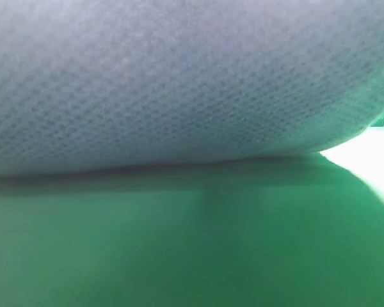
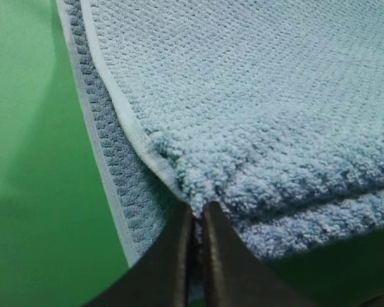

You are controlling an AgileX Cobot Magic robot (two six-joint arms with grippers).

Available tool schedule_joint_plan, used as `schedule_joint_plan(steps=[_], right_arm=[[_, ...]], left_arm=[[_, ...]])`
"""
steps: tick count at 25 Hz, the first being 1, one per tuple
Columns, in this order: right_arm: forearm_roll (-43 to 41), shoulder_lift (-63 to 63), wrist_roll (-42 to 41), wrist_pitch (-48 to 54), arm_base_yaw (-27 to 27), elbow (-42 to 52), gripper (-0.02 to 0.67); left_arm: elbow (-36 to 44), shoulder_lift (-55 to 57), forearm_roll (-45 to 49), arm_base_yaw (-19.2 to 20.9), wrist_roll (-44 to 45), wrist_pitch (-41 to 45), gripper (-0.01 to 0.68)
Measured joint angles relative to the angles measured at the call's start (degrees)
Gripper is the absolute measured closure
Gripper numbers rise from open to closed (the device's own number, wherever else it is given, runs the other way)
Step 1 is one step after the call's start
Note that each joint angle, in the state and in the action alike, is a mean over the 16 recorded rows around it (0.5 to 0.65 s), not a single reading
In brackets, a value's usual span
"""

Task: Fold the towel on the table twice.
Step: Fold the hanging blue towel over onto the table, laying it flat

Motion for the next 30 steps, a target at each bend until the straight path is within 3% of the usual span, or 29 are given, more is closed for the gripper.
schedule_joint_plan(steps=[14, 30], right_arm=[[-6.1, 15.1, 1.9, -10.8, -4.9, -3.2, 0.649], [-7.7, 41.0, -2.9, -23.1, -9.5, -16.0, 0.649]], left_arm=[[-1.2, 15.6, -6.0, 0.0, 3.2, -16.7, 0.673], [-16.2, 46.1, -6.1, -0.1, 7.0, -30.6, 0.673]])
